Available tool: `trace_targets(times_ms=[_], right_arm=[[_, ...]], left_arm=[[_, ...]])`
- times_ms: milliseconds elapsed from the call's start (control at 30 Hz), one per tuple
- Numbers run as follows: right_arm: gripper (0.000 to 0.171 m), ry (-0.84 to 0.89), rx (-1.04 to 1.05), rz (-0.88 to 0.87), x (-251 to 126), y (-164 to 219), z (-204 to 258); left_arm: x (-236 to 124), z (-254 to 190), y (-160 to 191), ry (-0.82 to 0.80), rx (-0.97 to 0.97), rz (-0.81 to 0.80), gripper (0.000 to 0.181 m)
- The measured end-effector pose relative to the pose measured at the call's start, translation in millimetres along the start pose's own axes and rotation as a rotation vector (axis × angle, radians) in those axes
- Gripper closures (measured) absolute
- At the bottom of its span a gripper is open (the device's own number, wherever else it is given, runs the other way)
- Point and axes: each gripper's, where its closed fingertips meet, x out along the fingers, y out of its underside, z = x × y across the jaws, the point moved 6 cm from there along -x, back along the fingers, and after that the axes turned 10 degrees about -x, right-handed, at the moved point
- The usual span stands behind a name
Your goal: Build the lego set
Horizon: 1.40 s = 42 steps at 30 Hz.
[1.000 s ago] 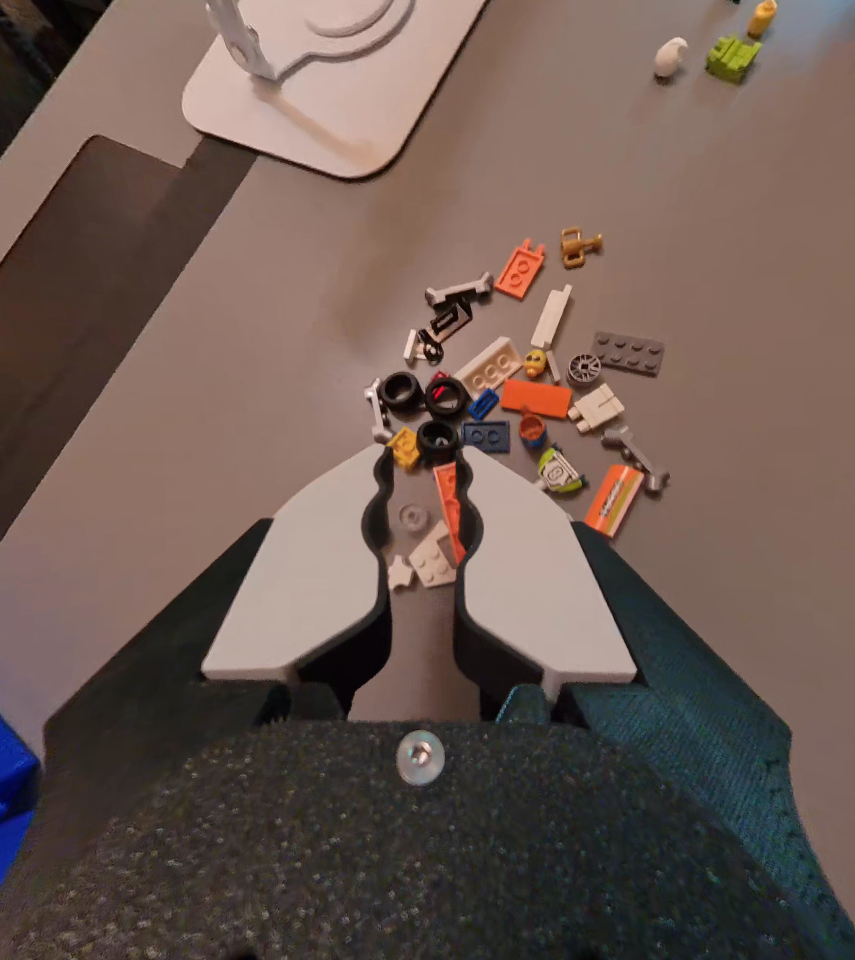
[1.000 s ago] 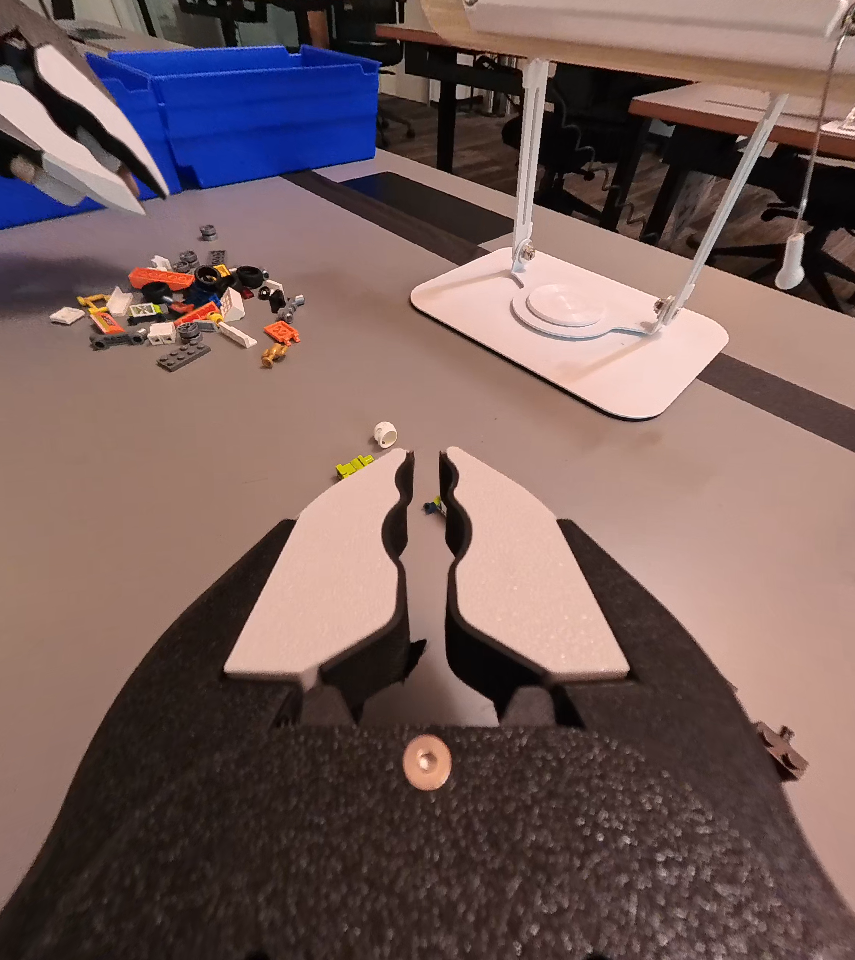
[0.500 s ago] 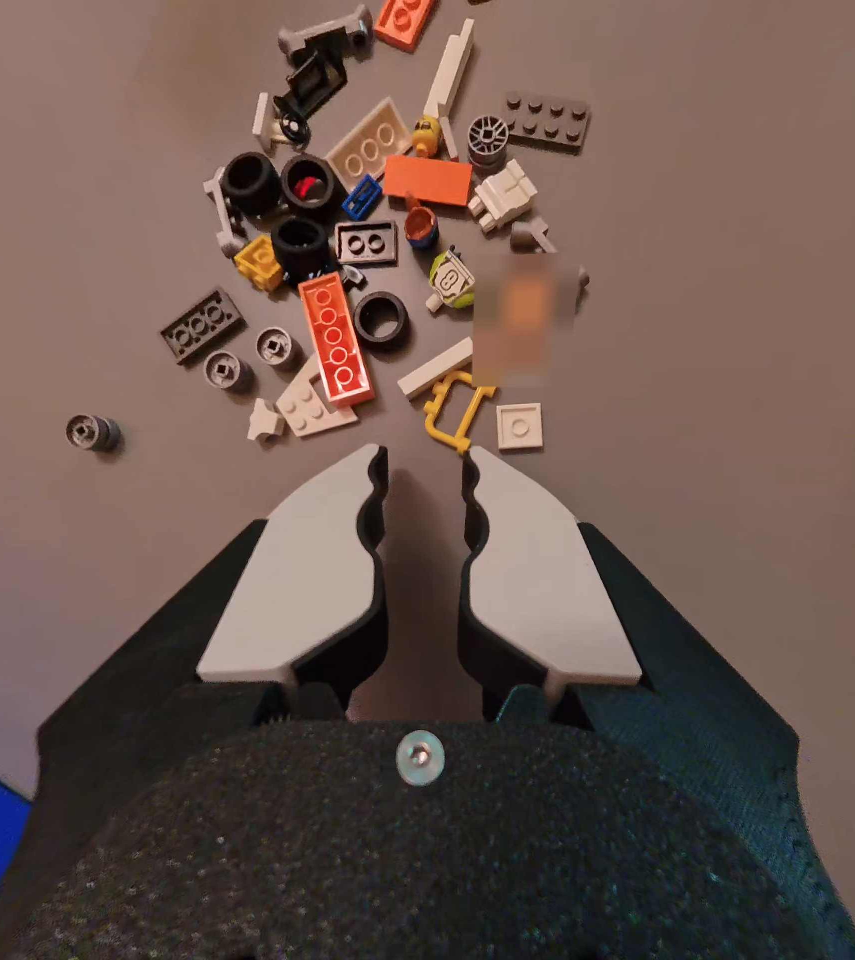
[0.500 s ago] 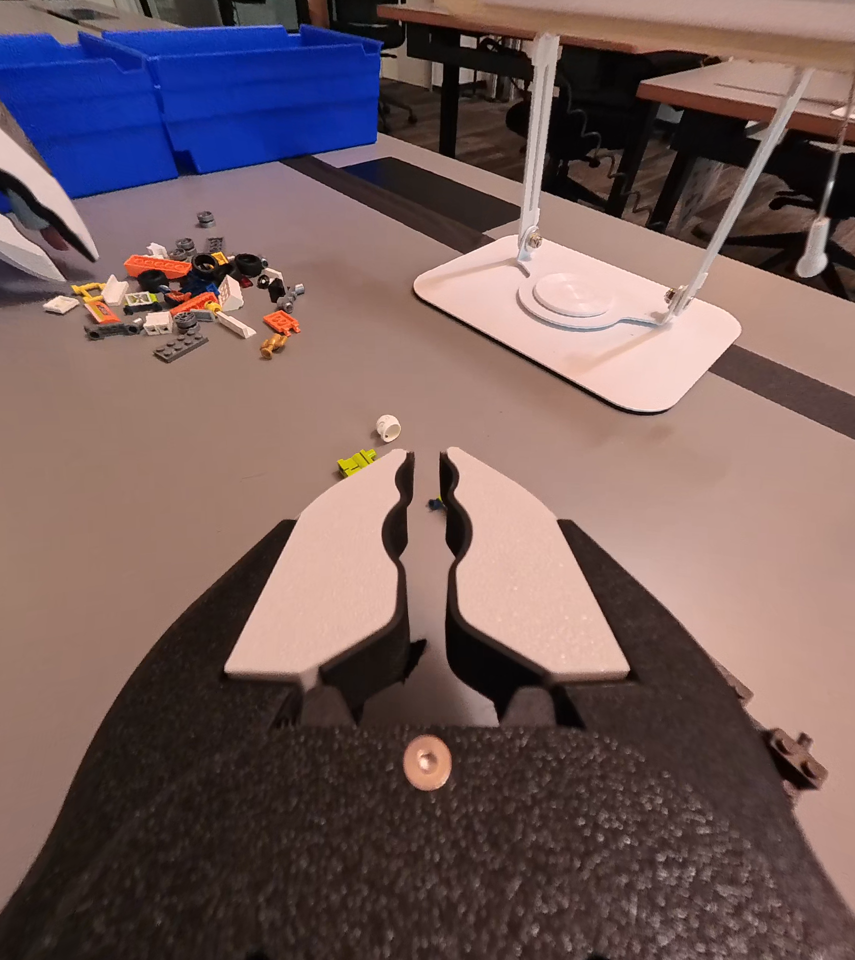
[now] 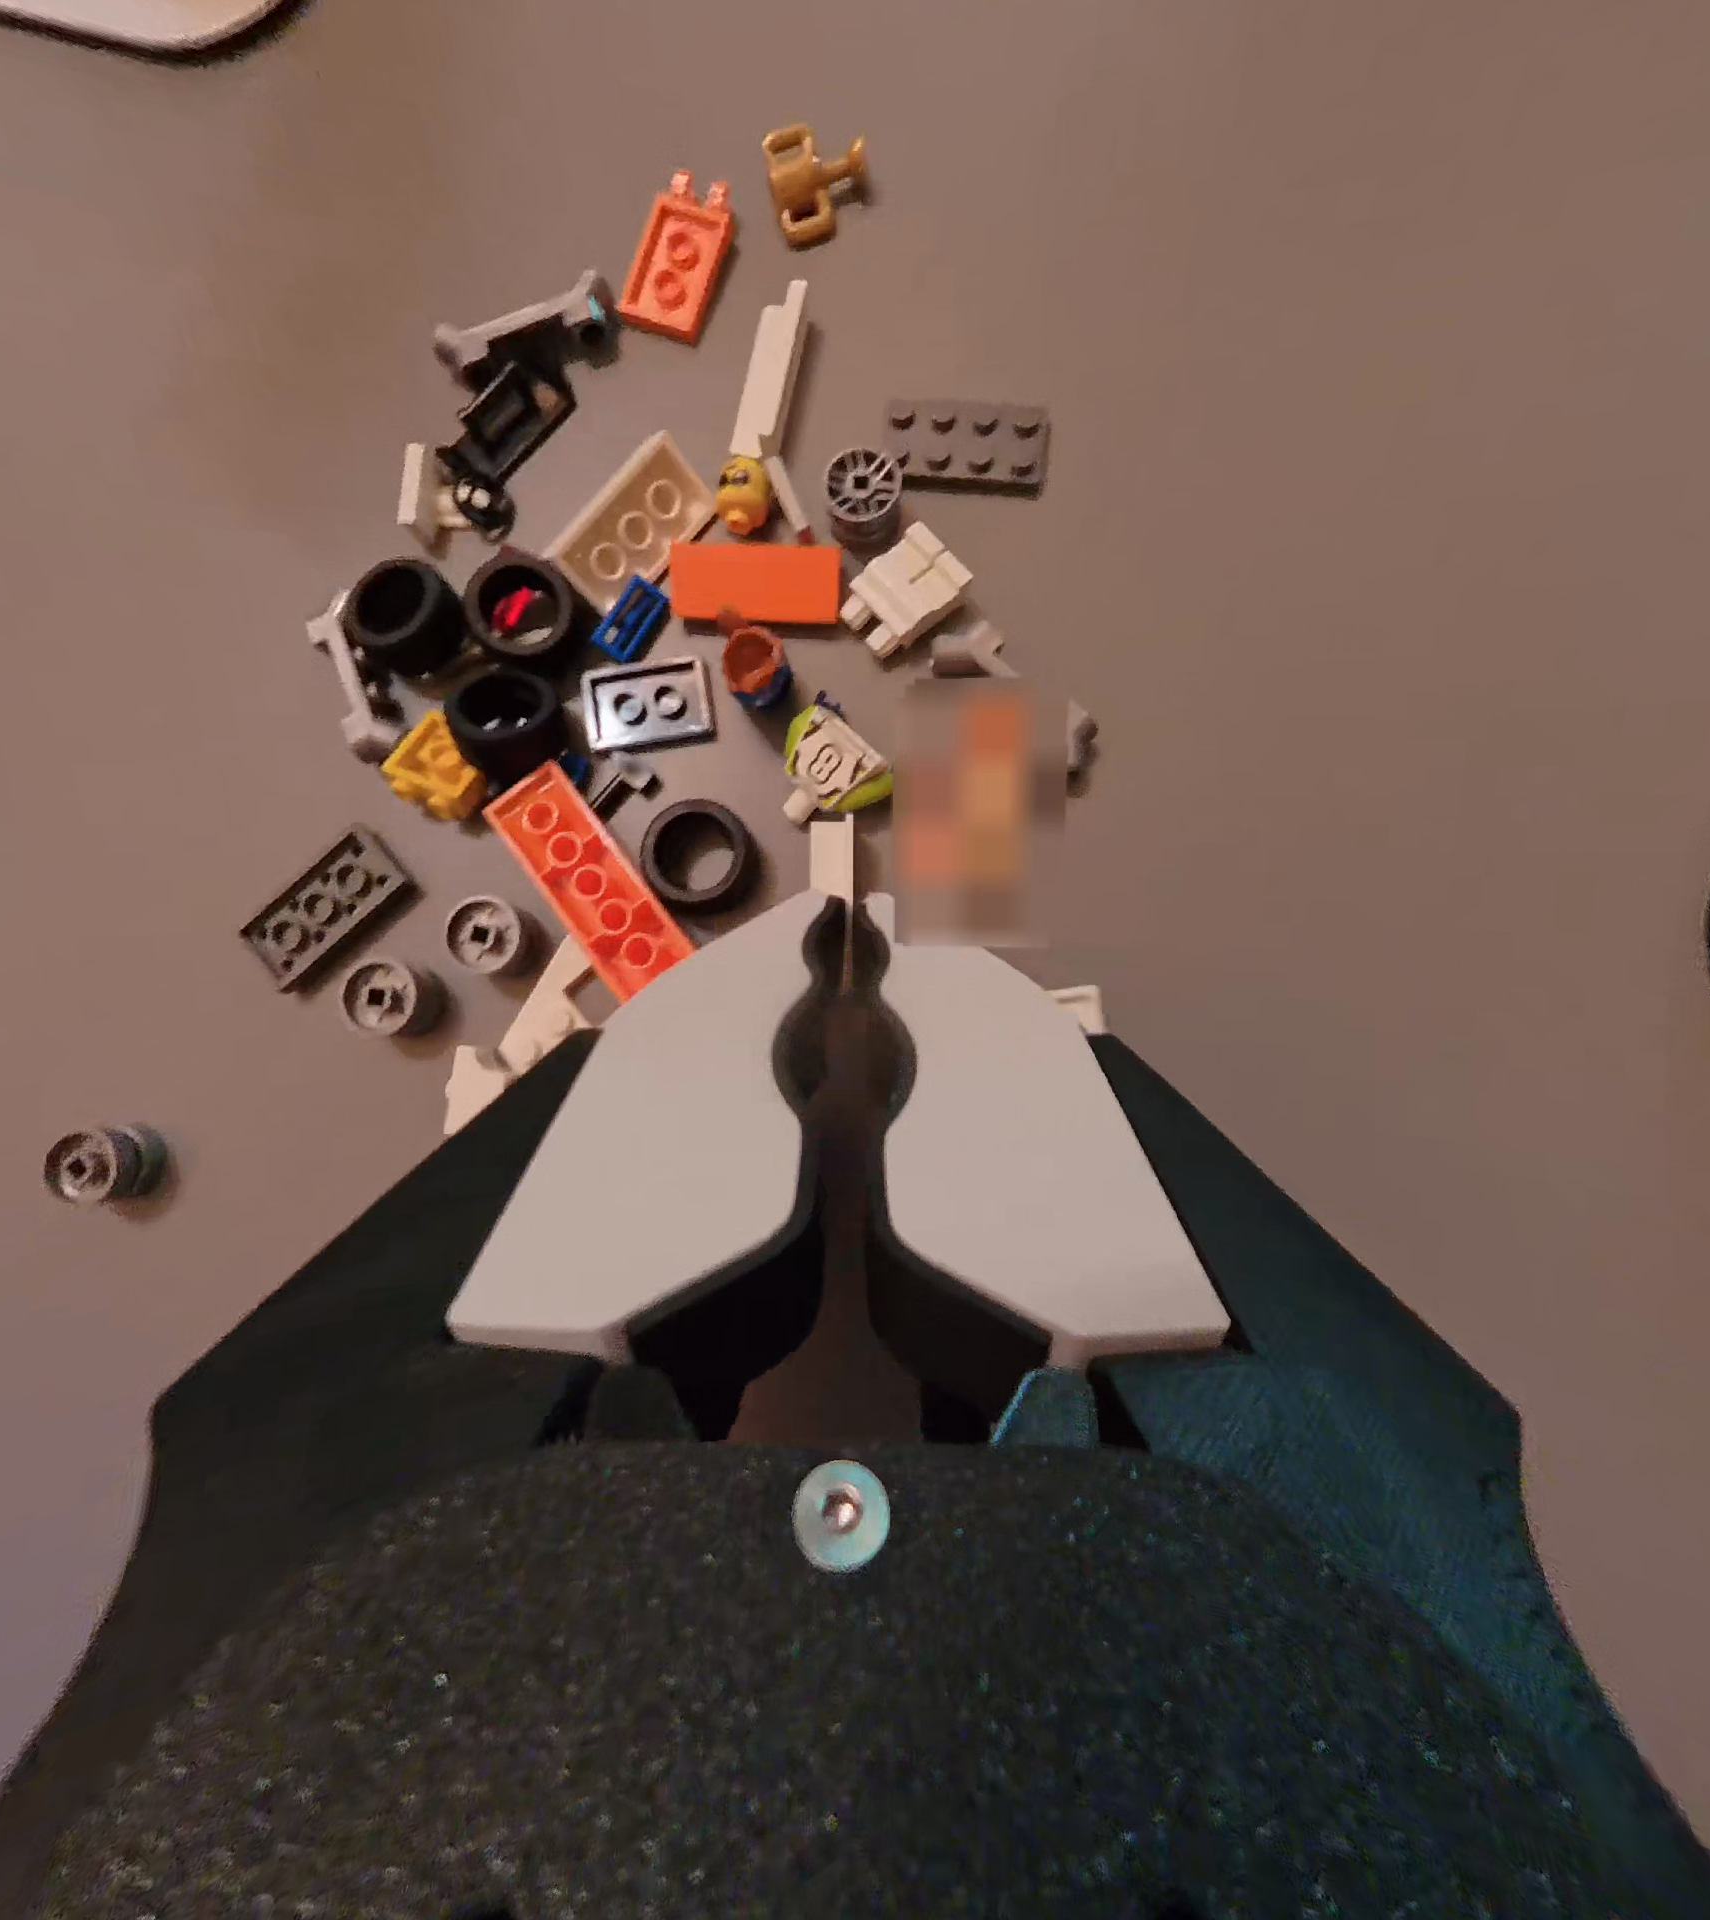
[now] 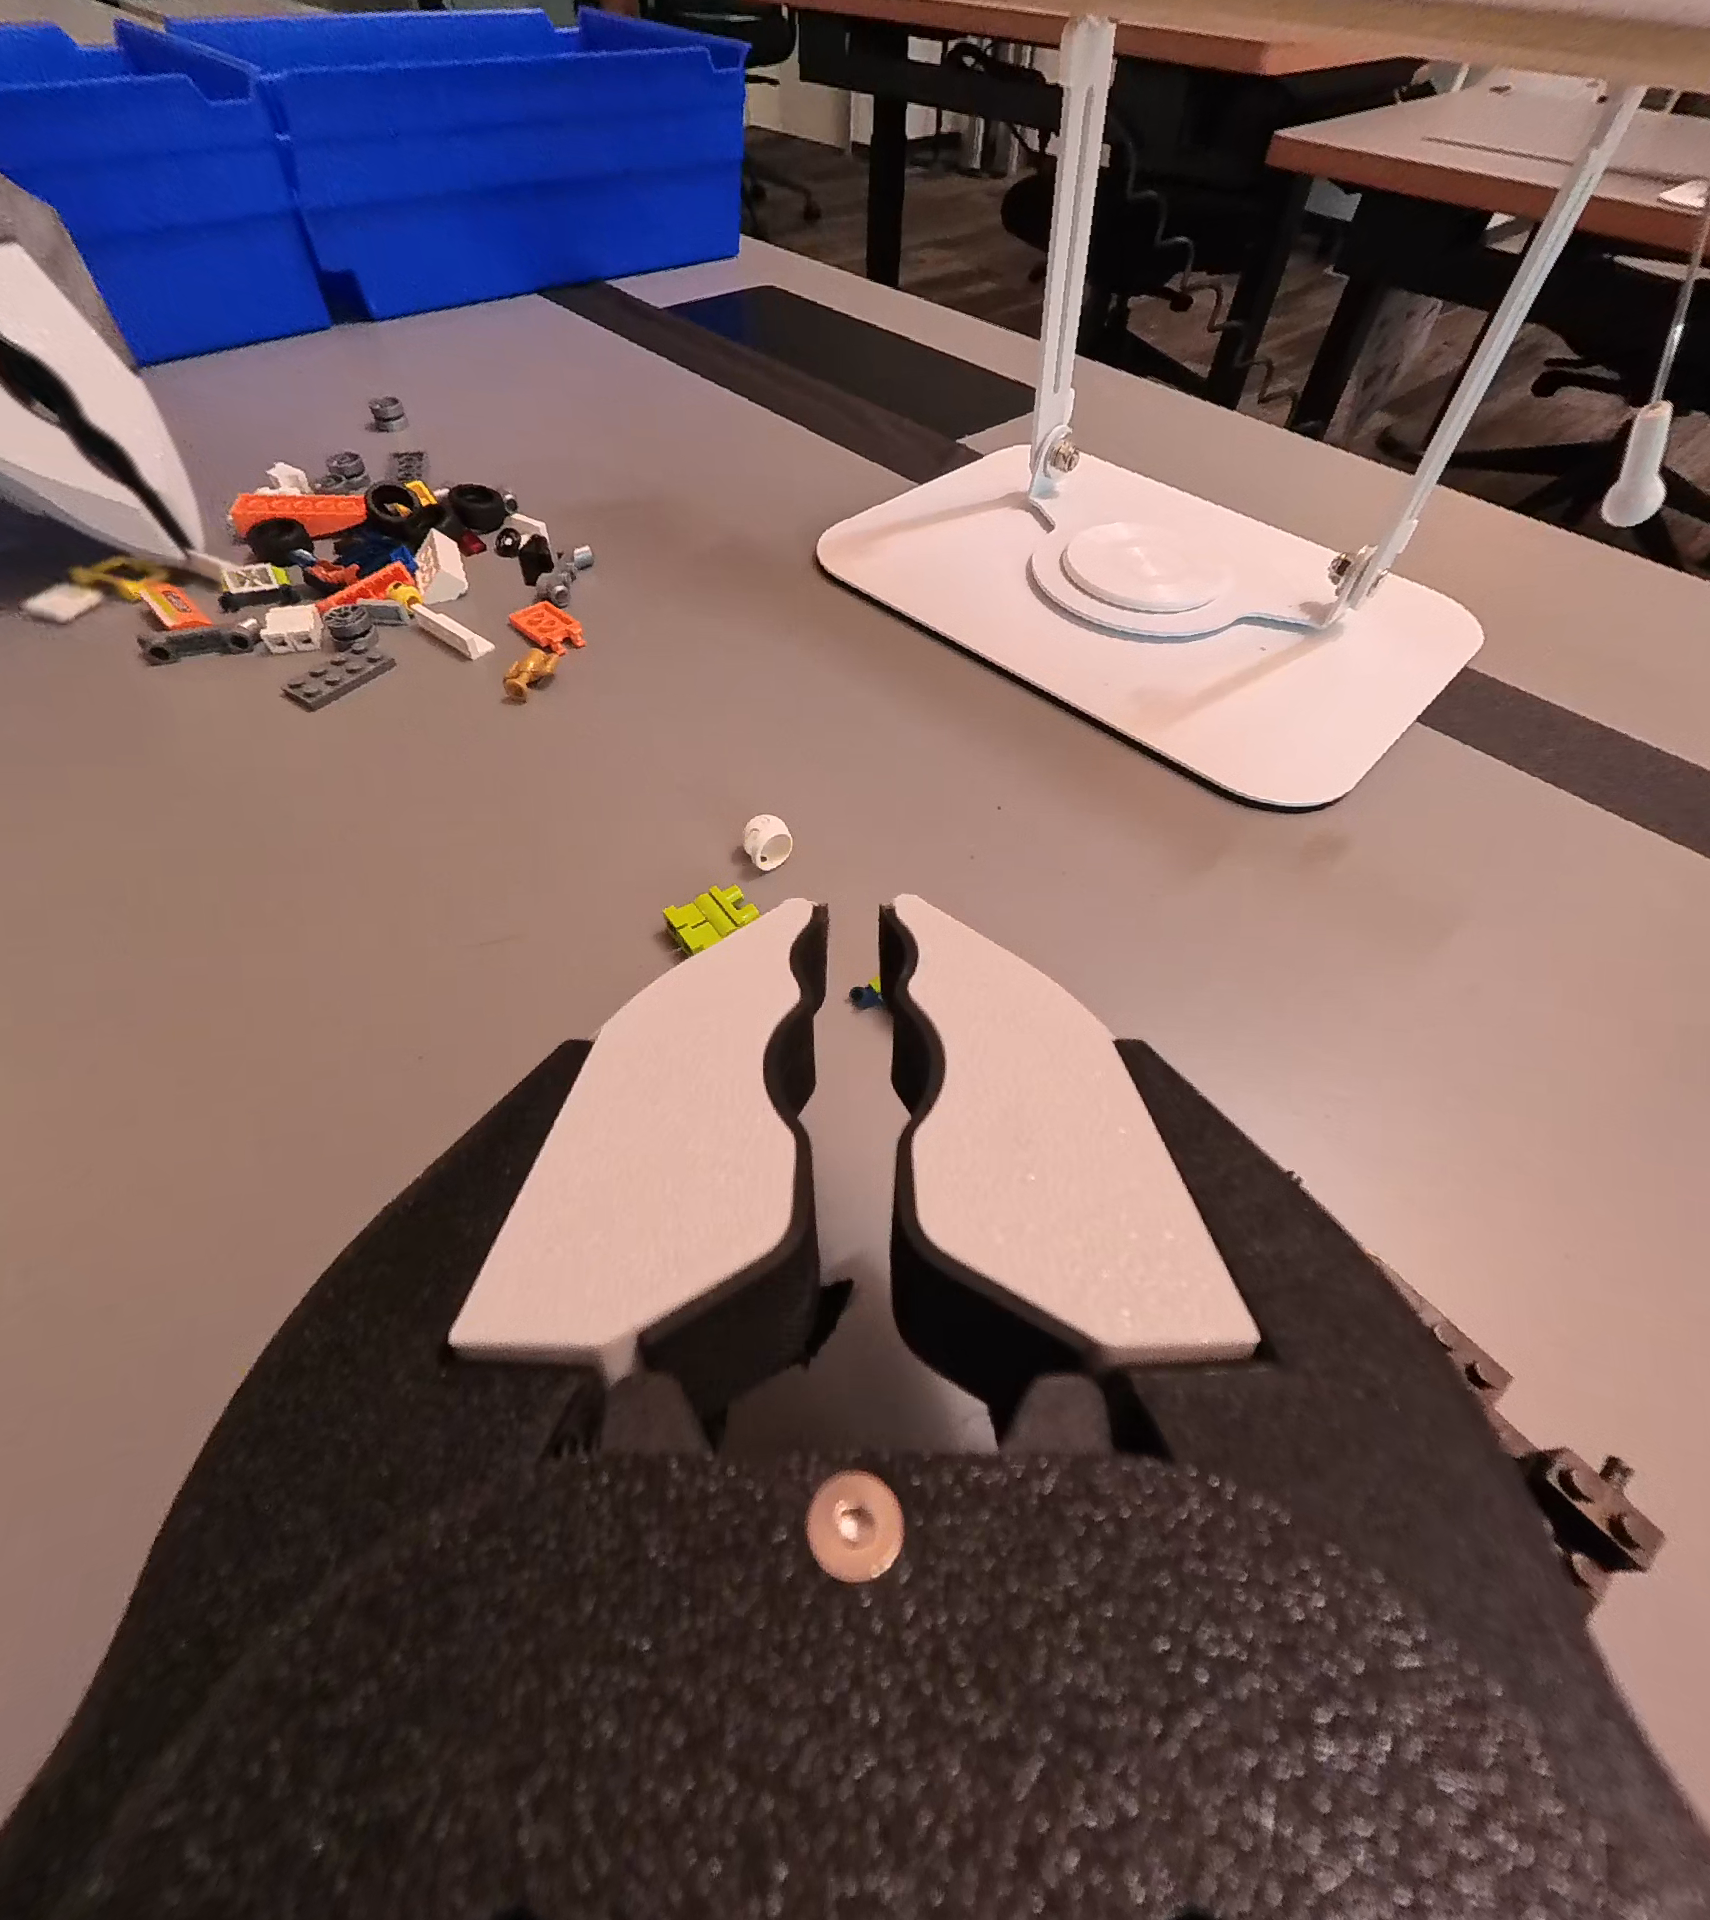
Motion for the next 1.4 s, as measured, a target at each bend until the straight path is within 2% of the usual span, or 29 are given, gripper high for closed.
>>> trace_targets(times_ms=[100, 233, 400, 467, 567, 733, 833, 933, 1000, 1267, 1333, 1400], right_arm=[[0.162, -0.004, 0.001, -0.002, 0.2, -0.2, 0.4], [0.162, -0.009, -0.002, -0.002, 0.4, -0.5, 1.3], [0.162, -0.005, -0.006, -0.002, -0.2, -1.0, 1.2], [0.162, -0.003, -0.005, -0.002, -0.4, -0.8, 0.7], [0.162, -0.004, -0.003, -0.002, -0.4, -0.7, 0.5], [0.162, -0.009, 0.000, -0.004, -0.2, -0.7, 0.7], [0.162, -0.013, -0.003, -0.002, 0.5, -0.7, 1.8], [0.162, -0.012, -0.006, -0.001, 0.7, -0.7, 2.3], [0.162, -0.010, -0.006, 0.000, 0.8, -0.8, 2.4], [0.162, 0.000, -0.007, -0.001, -0.8, -1.1, 0.9], [0.162, -0.001, -0.003, -0.001, -0.8, -0.8, 0.4], [0.162, -0.001, 0.000, -0.001, -0.8, -0.6, -0.2]], left_arm=[[-6.5, -1.6, -4.7, 0.020, -0.001, -0.034, 0.180], [-19.8, 13.8, -11.1, -0.010, -0.072, -0.092, 0.166], [-6.9, 31.9, -7.1, -0.077, -0.122, -0.025, 0.152], [0.8, 32.2, -5.2, -0.088, -0.112, 0.008, 0.153], [5.3, 26.1, -4.5, -0.085, -0.075, 0.032, 0.169], [-1.9, 11.2, -0.9, -0.038, -0.030, 0.032, 0.169], [-8.0, 5.1, 0.6, 0.025, -0.034, 0.036, 0.159], [-15.9, 12.2, -10.8, 0.041, -0.063, -0.050, 0.159], [-15.4, 24.2, -19.1, -0.004, -0.062, -0.074, 0.160], [22.2, 46.1, -43.4, -0.035, -0.039, -0.020, 0.150], [28.2, 49.8, -42.6, -0.062, -0.025, 0.008, 0.154], [26.9, 51.4, -42.6, -0.084, -0.018, 0.016, 0.168]])
